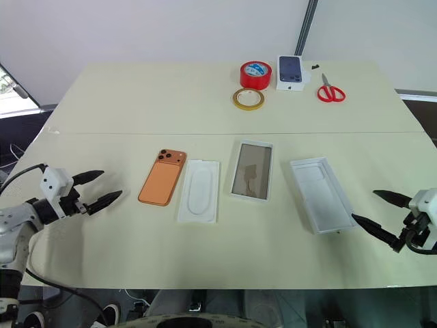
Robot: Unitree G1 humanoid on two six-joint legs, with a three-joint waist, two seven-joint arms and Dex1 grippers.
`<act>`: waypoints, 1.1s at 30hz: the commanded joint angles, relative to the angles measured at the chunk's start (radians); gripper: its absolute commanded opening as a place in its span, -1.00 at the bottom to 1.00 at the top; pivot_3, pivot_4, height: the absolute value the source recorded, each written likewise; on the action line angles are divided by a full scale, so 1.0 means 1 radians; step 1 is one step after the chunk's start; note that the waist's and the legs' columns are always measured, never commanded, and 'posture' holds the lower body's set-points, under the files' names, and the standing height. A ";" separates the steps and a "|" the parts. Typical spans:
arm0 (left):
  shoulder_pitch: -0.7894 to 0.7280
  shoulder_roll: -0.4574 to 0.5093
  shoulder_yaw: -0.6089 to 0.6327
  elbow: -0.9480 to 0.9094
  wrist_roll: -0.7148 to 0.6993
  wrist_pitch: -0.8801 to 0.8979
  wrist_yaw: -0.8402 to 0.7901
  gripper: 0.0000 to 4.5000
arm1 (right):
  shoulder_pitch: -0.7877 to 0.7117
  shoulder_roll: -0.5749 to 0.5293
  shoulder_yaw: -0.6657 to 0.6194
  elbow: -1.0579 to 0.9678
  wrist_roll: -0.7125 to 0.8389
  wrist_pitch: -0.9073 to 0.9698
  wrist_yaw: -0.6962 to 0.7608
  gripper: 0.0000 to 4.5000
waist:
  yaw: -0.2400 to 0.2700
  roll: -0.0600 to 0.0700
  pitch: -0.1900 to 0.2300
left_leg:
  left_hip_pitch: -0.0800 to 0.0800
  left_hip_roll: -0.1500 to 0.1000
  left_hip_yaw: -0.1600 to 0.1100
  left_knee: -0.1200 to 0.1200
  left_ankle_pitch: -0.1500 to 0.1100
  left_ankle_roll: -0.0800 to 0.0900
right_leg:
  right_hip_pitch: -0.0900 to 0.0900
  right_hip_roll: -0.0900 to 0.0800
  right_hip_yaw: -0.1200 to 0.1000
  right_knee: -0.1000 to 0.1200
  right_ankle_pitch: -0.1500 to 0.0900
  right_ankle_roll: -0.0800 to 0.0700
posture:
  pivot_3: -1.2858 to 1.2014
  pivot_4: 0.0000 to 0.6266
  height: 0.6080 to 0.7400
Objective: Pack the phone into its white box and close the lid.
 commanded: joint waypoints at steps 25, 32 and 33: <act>-0.076 0.024 -0.033 -0.016 -0.047 -0.026 -0.140 0.98 | -0.050 0.000 0.011 -0.056 -0.011 0.007 -0.042 0.98 | -0.001 0.000 0.000 | 0.000 0.000 0.000 0.000 0.000 0.000 | 0.000 0.000 0.000 0.000 0.000 0.000 | 0.03 -0.52 1.00; -0.068 0.046 -0.078 -0.091 -0.031 0.156 -0.095 0.98 | -0.082 -0.004 0.032 -0.090 -0.012 0.021 -0.062 0.98 | -0.001 0.000 0.000 | 0.000 0.000 0.000 0.000 0.000 0.000 | 0.000 0.000 0.000 0.000 0.000 0.000 | 0.03 -0.52 1.00; -0.057 0.050 -0.087 -0.127 -0.024 0.188 -0.076 0.98 | -0.096 -0.004 0.044 -0.119 -0.011 0.025 -0.073 0.98 | -0.002 0.001 0.000 | 0.000 0.000 0.000 0.000 0.000 0.000 | 0.000 0.000 0.000 0.000 0.000 0.000 | 0.03 -0.52 1.00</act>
